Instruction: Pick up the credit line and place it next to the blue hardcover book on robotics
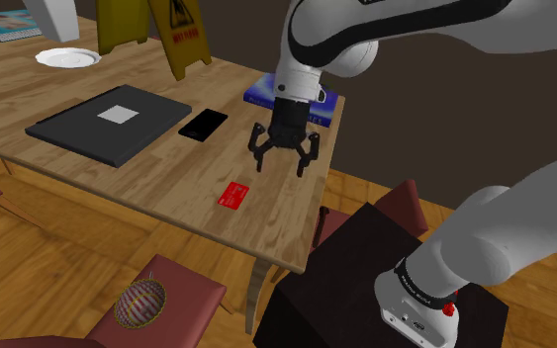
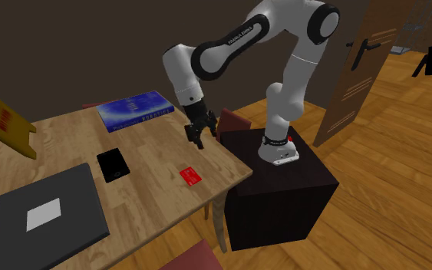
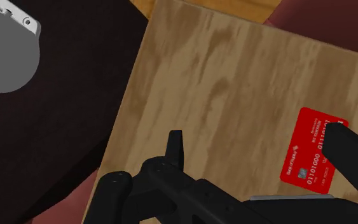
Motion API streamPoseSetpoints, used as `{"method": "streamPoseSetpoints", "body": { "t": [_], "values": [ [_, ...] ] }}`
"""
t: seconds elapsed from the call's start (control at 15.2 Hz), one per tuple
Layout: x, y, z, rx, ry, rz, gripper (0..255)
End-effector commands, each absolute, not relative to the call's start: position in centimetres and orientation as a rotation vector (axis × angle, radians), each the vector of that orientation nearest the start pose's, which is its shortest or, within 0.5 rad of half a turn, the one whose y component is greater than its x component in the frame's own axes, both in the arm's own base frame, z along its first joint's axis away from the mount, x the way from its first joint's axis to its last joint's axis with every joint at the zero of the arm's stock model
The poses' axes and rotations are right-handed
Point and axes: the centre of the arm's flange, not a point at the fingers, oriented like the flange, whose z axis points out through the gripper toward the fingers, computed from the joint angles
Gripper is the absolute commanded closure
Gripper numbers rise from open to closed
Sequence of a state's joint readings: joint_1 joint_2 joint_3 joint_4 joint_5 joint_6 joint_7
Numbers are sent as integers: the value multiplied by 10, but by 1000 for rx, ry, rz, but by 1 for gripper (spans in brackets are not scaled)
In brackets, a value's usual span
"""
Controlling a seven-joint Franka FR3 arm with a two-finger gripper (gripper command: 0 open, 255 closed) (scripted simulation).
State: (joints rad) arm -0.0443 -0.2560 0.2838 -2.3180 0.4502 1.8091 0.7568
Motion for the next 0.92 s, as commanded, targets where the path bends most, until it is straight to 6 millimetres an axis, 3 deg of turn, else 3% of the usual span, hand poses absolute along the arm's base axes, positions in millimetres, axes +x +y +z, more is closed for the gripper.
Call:
{"method": "streamPoseSetpoints", "body": {
  "t": [0.0,0.46,0.86],
  "values": [
    [433,152,408,-2652,1088,603,0],
    [486,183,347,-2398,1371,705,0],
    [482,197,321,-2383,1385,710,0]
  ]
}}
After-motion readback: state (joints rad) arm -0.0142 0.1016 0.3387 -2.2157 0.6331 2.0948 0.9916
